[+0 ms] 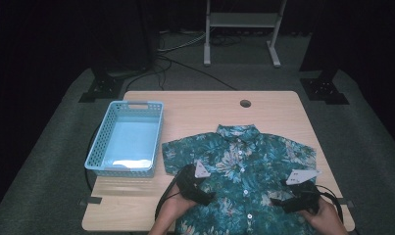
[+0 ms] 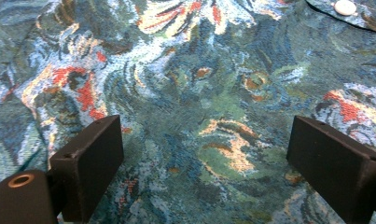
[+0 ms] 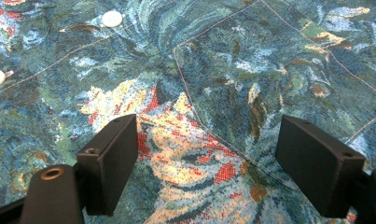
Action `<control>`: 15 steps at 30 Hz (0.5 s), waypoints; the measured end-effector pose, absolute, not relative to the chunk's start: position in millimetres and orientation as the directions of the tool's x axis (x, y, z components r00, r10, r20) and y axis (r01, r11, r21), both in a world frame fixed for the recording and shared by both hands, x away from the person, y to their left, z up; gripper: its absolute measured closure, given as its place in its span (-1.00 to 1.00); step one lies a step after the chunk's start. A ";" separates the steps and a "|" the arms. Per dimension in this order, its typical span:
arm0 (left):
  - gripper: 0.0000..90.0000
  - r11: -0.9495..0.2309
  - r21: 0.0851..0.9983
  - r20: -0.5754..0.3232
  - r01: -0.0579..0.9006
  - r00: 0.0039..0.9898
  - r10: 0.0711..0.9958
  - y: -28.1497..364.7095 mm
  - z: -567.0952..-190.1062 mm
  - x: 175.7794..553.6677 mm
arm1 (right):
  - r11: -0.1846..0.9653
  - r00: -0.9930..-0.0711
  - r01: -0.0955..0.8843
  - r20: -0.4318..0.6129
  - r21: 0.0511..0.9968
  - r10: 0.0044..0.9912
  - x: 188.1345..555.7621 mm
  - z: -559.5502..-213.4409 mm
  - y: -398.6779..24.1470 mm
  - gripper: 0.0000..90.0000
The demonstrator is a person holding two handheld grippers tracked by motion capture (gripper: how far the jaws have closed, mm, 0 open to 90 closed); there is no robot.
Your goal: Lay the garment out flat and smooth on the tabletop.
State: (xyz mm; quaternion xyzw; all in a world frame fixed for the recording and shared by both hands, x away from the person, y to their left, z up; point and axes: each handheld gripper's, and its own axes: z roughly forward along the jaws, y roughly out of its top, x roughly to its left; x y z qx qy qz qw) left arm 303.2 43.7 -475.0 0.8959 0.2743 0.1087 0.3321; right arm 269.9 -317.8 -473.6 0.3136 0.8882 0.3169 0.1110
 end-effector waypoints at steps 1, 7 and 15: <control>-0.77 -0.628 0.655 0.011 0.420 0.825 0.564 44.2 -475.0 304.7 | 0.600 -0.778 0.486 0.002 0.635 0.628 271.4 -473.9 -317.7 -0.55; -0.78 -0.626 0.654 0.013 0.425 0.821 0.571 45.7 -474.7 316.7 | 0.599 -0.779 0.485 0.003 0.637 0.628 278.4 -474.1 -316.9 -0.55; -0.78 -0.627 0.647 0.012 0.434 0.816 0.578 44.9 -473.8 333.2 | 0.602 -0.775 0.493 0.002 0.628 0.632 294.4 -472.9 -314.5 -0.55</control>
